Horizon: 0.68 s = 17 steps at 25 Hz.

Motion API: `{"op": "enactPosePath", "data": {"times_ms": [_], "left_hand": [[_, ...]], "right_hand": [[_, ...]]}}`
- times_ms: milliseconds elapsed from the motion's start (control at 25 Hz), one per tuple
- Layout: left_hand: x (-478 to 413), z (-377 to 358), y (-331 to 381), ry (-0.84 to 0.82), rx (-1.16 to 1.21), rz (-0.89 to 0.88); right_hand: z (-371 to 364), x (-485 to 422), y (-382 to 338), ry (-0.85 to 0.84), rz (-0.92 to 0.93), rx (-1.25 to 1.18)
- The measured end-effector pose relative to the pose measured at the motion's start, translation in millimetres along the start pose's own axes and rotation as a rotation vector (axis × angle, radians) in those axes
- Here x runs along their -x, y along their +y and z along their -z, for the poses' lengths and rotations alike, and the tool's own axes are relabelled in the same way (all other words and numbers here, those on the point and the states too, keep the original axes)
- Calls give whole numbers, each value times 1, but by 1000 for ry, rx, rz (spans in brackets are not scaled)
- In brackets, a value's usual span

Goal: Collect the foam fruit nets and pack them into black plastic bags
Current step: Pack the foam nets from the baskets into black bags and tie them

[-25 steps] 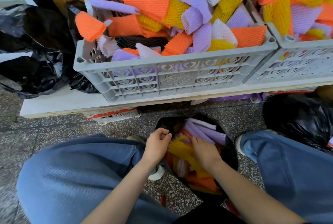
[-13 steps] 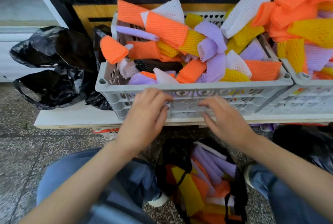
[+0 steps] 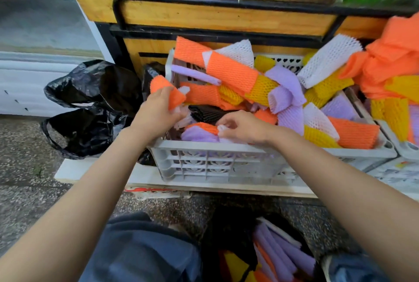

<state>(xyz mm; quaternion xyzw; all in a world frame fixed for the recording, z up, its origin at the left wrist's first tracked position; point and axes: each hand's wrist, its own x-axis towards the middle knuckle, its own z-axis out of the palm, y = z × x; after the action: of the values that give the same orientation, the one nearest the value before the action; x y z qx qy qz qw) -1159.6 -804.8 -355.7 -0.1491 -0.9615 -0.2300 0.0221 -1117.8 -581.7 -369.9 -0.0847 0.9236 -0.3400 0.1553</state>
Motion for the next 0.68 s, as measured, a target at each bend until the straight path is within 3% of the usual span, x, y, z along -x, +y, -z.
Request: {"op": "enactPosePath", "data": {"times_ms": [80,320,480,680], "left_hand": [[-3,-2,-3,50,11,10],[7,17,15,382,178,38],[25,37,52,441,416,-74],[42,45,92,342,697,-112]], "right_hand": [[13,4,3,97,-10,42],[57,24,-16,643,30,-31],[73,37,-50,588,166,-233],[73,49,-84,448,267,-107]]}}
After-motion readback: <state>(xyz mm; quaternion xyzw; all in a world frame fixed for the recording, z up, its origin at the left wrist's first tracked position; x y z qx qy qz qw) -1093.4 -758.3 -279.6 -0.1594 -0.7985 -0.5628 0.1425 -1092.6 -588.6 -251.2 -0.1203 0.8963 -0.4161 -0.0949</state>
